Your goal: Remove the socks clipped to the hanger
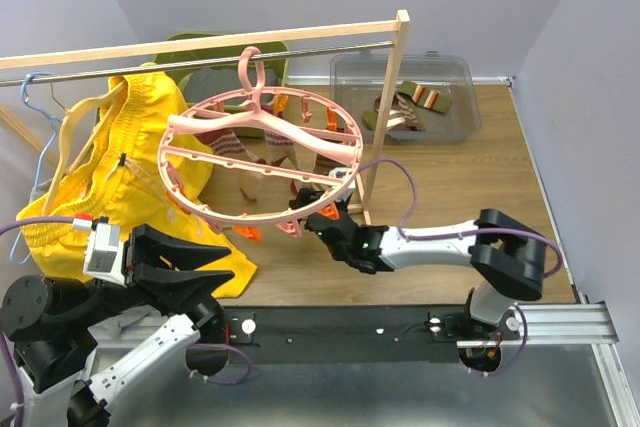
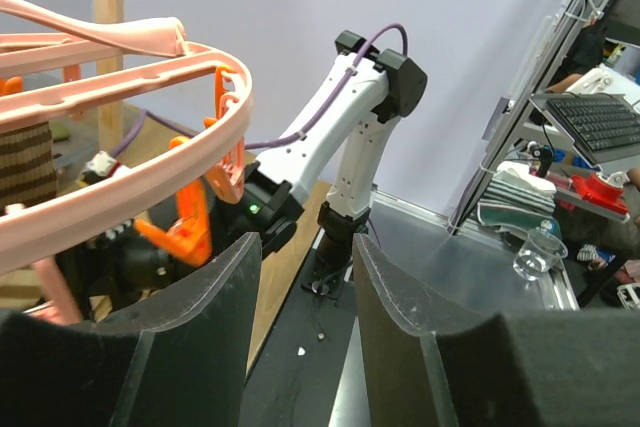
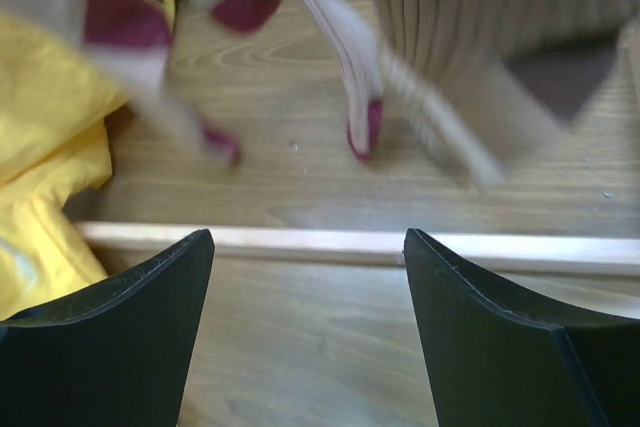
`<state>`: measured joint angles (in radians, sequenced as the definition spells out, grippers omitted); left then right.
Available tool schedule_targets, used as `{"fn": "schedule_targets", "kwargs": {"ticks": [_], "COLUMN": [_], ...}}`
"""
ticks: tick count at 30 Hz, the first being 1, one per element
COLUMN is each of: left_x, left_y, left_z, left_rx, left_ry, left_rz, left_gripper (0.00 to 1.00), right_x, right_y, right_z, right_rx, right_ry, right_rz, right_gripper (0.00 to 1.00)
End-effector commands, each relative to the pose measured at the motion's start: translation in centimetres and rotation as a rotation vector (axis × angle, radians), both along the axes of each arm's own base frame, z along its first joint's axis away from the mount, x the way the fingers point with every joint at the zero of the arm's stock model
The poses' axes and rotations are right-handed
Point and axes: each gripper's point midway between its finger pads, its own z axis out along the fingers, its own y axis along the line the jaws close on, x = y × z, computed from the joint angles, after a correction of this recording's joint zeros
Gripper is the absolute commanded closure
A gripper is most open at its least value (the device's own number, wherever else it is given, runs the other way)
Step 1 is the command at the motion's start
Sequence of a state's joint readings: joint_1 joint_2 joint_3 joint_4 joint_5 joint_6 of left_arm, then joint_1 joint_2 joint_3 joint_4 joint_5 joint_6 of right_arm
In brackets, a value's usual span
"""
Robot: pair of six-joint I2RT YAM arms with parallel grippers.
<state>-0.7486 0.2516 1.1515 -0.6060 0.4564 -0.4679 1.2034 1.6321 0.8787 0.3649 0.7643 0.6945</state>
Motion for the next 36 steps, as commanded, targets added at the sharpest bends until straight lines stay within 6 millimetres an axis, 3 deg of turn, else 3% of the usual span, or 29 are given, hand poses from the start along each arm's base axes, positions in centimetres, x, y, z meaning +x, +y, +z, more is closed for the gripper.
{"fn": "schedule_targets", "kwargs": {"ticks": [1,6,7,11,15,18,24,28,31,32,35,36], "left_x": [-0.3,-0.4,-0.5,-0.4,-0.4,-0.6,-0.5,-0.4,-0.4,-0.3,-0.3,-0.3], "left_y": [0.5,0.8,0.8,0.7,0.4,0.4,0.3,0.2,0.2,0.2,0.1,0.1], "left_z": [-0.3,-0.2,-0.2,-0.5,-0.6,-0.5,-0.4,-0.4,-0.5,-0.5,-0.7,-0.7], "left_rx": [0.004,0.014,0.014,0.023,0.034,0.036,0.037,0.040,0.041,0.041,0.044,0.045], "left_ry": [-0.010,-0.021,-0.019,-0.024,-0.029,-0.034,-0.046,-0.047,-0.048,-0.049,-0.045,-0.043], "left_rz": [0.009,0.018,0.018,0.016,0.003,-0.009,-0.006,-0.007,-0.006,-0.004,-0.008,-0.008], "left_gripper": [0.49,0.49,0.49,0.49,0.49,0.49,0.48,0.48,0.48,0.48,0.48,0.48], "right_x": [2.7,4.4,4.4,5.1,6.0,7.2,9.4,10.3,10.1,9.9,9.2,9.1], "right_y": [0.3,0.5,-0.3,-0.9,-3.1,-3.9,-3.7,-3.5,-2.7,-2.5,-2.9,-3.0], "right_z": [-0.1,-1.8,-3.0,-3.8,-5.1,-5.3,-5.0,-4.7,-4.5,-4.5,-4.6,-4.5], "right_rx": [0.003,0.001,-0.053,-0.065,-0.079,-0.107,-0.160,-0.206,-0.204,-0.205,-0.215,-0.211], "right_ry": [-0.038,-0.041,-0.020,-0.005,0.016,0.011,-0.027,-0.039,-0.033,-0.035,-0.036,-0.037], "right_rz": [-0.151,-0.260,-0.292,-0.360,-0.427,-0.407,-0.350,-0.335,-0.284,-0.270,-0.262,-0.259], "right_gripper": [0.16,0.12,0.12,0.12,0.12,0.12,0.10,0.14,0.34,0.51,0.89,0.94]}}
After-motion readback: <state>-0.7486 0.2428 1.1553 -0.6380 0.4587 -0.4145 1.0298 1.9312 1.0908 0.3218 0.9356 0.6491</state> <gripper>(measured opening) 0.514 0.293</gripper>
